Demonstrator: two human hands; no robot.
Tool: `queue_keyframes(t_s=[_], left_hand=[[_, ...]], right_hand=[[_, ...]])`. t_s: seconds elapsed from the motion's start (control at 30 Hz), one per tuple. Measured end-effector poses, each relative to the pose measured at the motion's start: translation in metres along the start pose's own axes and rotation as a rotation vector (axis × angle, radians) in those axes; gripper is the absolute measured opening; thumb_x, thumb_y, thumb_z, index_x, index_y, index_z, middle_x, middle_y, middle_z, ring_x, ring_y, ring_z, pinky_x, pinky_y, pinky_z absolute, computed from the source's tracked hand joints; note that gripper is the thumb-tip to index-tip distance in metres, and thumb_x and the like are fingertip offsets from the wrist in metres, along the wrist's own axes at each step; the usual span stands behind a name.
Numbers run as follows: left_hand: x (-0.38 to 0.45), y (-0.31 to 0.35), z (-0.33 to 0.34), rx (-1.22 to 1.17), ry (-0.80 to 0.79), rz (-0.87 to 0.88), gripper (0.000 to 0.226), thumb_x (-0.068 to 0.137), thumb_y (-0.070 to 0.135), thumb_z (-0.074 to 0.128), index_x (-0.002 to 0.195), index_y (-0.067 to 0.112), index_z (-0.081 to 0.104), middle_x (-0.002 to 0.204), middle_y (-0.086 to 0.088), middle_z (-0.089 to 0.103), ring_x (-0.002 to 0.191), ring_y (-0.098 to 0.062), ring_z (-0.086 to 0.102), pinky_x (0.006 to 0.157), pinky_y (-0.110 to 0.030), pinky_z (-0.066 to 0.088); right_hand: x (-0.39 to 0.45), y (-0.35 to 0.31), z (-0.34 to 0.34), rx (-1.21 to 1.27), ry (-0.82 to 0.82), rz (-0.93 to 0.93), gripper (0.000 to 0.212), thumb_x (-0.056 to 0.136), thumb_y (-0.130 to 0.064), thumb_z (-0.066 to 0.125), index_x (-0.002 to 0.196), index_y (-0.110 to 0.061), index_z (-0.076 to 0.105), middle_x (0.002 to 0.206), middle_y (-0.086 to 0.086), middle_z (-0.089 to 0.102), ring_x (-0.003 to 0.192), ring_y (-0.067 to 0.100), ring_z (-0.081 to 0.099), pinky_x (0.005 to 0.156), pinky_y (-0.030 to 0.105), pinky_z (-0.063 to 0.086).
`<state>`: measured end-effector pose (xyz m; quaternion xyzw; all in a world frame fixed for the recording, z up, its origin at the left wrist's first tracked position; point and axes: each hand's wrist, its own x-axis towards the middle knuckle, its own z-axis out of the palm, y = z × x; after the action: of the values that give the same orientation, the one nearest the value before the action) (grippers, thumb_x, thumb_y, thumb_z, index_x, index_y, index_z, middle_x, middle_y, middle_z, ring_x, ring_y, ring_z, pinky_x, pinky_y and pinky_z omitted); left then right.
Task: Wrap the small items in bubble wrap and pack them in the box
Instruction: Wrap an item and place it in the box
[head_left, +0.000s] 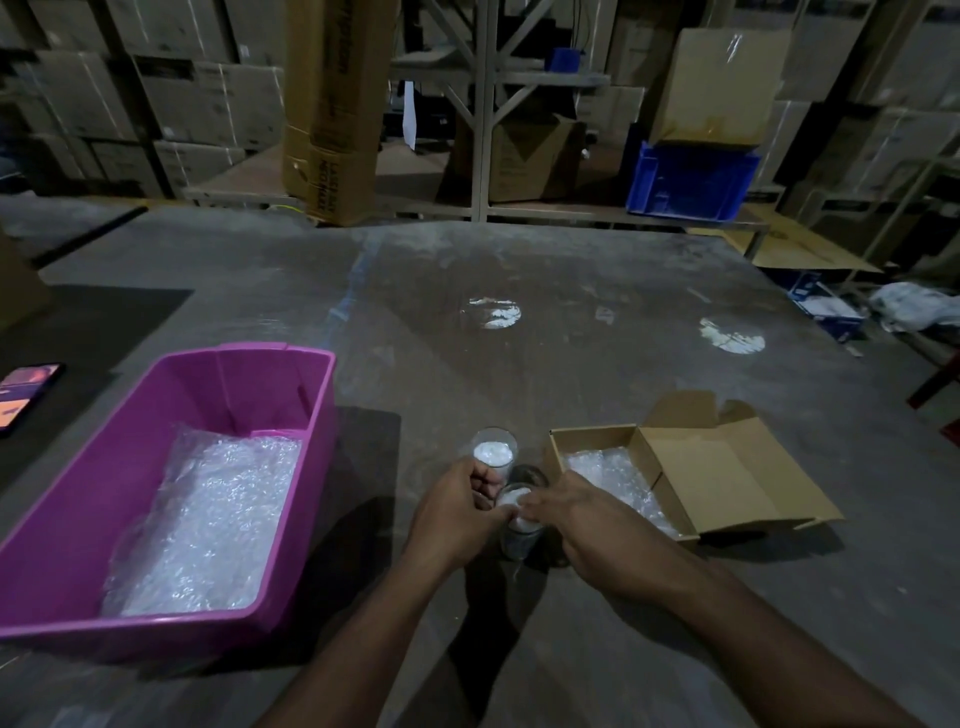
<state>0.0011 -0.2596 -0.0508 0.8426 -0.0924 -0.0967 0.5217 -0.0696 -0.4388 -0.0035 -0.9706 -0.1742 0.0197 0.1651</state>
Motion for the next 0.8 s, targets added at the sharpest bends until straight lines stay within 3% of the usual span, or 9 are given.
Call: queue_keyframes(t_s=[0.1,0.17,0.3,0.4,0.5,0.63,0.8], left_hand=[[-0.007,-0.002,-0.003,-0.051,-0.044,0.022,0.025,0.080,0.020,0.081,0.099,0.026,0.066,0.093,0.006,0.071,0.079,-0.009,0.067,0.080,-0.035,0.060],[-0.012,-0.002,-0.005,-0.105,-0.069,0.032,0.031,0.081,0.012,0.079,0.107,0.023,0.067,0.098,0.002,0.071,0.082,-0.006,0.065,0.081,-0.029,0.059],[-0.020,-0.003,-0.011,-0.089,-0.151,0.099,0.048,0.079,0.009,0.081,0.123,0.020,0.066,0.112,0.005,0.064,0.095,0.001,0.062,0.084,-0.019,0.055],[-0.020,-0.005,-0.012,-0.083,-0.160,0.091,0.054,0.076,0.009,0.083,0.125,0.023,0.065,0.116,0.007,0.058,0.099,0.005,0.059,0.089,-0.024,0.057],[-0.017,-0.006,-0.012,-0.081,-0.160,0.093,0.052,0.076,0.007,0.082,0.123,0.023,0.067,0.114,0.007,0.059,0.096,0.005,0.060,0.088,-0.026,0.058],[-0.013,-0.010,-0.012,-0.057,-0.168,0.078,0.056,0.074,0.012,0.085,0.125,0.026,0.066,0.116,0.009,0.058,0.098,0.006,0.060,0.090,-0.028,0.058],[-0.010,-0.011,-0.012,-0.079,-0.164,0.074,0.055,0.072,0.008,0.084,0.122,0.025,0.068,0.114,0.006,0.058,0.097,-0.007,0.065,0.089,-0.033,0.059]], right_hand=[[-0.009,-0.004,-0.005,0.009,-0.037,0.035,0.070,0.084,0.002,0.045,0.138,-0.043,0.050,0.125,-0.008,0.062,0.105,0.013,0.051,0.087,0.030,0.047],[-0.007,-0.002,-0.002,-0.063,-0.059,0.003,0.073,0.085,0.002,0.047,0.142,-0.043,0.048,0.142,-0.017,0.055,0.114,0.007,0.047,0.089,0.022,0.039],[-0.005,0.001,0.000,-0.077,-0.142,0.040,0.077,0.089,0.001,0.048,0.150,-0.044,0.039,0.158,-0.020,0.037,0.140,0.010,0.041,0.111,0.030,0.039],[0.000,0.000,-0.001,-0.115,-0.229,0.067,0.082,0.087,0.000,0.051,0.151,-0.048,0.033,0.162,-0.021,0.029,0.143,0.013,0.041,0.110,0.032,0.041],[0.006,-0.002,0.000,-0.139,-0.260,0.088,0.078,0.090,-0.002,0.052,0.151,-0.048,0.034,0.160,-0.016,0.036,0.140,0.017,0.046,0.107,0.034,0.045],[0.013,-0.012,-0.011,-0.169,-0.310,0.124,0.061,0.092,-0.010,0.056,0.143,-0.041,0.050,0.146,-0.001,0.056,0.129,0.026,0.056,0.100,0.038,0.049],[0.020,-0.018,-0.013,-0.236,-0.325,0.156,0.043,0.095,-0.017,0.057,0.136,-0.031,0.059,0.130,0.009,0.066,0.115,0.029,0.062,0.091,0.034,0.048]])
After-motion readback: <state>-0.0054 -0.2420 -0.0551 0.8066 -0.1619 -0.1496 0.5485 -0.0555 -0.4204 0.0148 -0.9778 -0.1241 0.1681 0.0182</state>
